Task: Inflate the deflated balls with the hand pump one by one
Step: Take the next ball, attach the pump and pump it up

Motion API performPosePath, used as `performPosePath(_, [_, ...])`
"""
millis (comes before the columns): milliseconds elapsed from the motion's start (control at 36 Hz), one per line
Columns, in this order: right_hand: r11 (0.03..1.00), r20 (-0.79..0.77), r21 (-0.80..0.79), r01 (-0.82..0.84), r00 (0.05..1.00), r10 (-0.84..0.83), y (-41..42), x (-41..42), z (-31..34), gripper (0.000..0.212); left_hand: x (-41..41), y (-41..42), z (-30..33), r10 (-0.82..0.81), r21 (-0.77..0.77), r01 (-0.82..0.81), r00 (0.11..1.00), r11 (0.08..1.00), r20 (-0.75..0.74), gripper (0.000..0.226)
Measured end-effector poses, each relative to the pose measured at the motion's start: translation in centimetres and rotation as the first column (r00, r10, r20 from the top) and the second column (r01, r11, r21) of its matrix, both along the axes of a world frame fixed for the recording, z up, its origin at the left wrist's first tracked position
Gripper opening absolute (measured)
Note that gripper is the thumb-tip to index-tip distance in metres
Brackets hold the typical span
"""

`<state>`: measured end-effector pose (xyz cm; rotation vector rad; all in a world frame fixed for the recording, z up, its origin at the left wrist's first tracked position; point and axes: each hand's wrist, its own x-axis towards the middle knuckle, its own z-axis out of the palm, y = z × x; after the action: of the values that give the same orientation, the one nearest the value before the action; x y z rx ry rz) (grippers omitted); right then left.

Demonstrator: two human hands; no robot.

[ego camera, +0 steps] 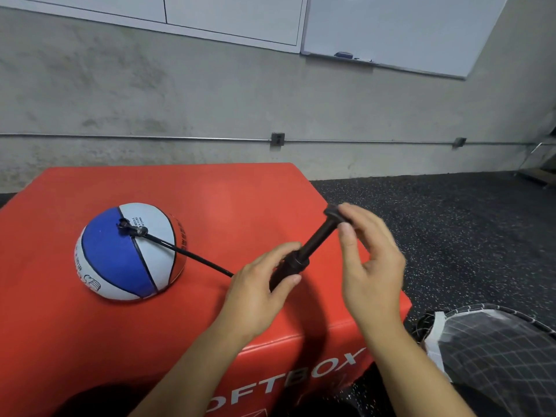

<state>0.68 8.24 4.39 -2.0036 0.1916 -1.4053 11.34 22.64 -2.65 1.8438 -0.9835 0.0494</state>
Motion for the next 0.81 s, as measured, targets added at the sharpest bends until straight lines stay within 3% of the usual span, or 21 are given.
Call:
performPosePath(222, [0.972, 0.141, 0.229, 0.056, 0.986, -0.09, -3.2, -2.3, 1.8, 0.024, -0.8, -0.6, 0.2, -0.028, 0.08, 0.024, 0.998, 0.997, 0.054, 0.053])
performPosePath(389, [0.99, 0.133, 0.106, 0.093, 0.985, -0.106, -2.9, -2.2, 1.3, 0.023, -0.7, -0.5, 0.1, -0.024, 0.067, 0.021, 0.999, 0.998, 0.043, 0.055])
performPosePath(528, [0.998, 0.069, 0.046, 0.041, 0.997, -0.044, -1.9, -1.7, 0.8, 0.027, -0.5, -0.2, 0.3, 0.014, 0.0, -0.014, 1.0, 1.0, 0.001, 0.068])
performPosePath(806, [0.996, -0.07, -0.057, -0.064, 0.996, 0.06, 0.6, 0.1, -1.4, 0.034, -0.1, 0.3, 0.8, 0.032, -0.047, -0.035, 0.998, 0.998, -0.056, 0.07])
